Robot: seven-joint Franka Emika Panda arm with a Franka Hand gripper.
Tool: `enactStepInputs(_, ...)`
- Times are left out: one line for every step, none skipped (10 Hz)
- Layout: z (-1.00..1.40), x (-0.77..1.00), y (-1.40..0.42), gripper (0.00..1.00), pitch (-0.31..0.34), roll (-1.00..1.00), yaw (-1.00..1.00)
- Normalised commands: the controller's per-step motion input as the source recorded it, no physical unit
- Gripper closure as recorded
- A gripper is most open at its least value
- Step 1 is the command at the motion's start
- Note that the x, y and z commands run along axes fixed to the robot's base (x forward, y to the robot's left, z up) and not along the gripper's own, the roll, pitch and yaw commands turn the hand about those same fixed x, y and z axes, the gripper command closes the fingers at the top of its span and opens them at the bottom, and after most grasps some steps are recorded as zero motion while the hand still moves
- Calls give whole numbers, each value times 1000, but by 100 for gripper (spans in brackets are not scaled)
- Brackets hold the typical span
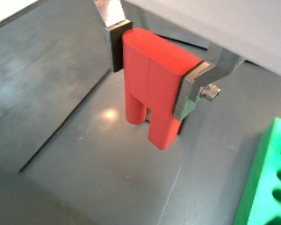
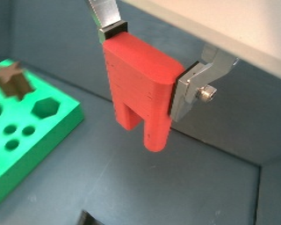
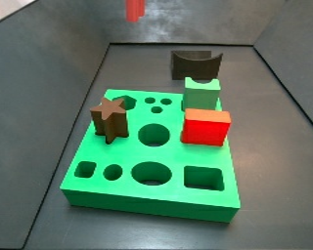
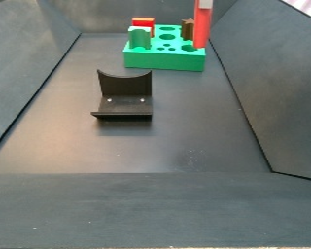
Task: Pick up the square-circle object. Move up. Rotate the square-circle object. Move to above the board. Insert the square-circle object.
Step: Rotate the square-circle object.
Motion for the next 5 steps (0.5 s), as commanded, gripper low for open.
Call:
enactStepInputs(-2, 4, 9, 100, -24, -21, -1000)
enactStepInputs(-2, 4, 9, 100, -26, -23, -1000)
enactStepInputs(0, 0, 0, 100, -11, -10, -1000)
enactStepInputs(0, 0, 0, 100, -12, -10, -1000)
enactStepInputs(0, 0, 2, 100, -13, -11, -1000)
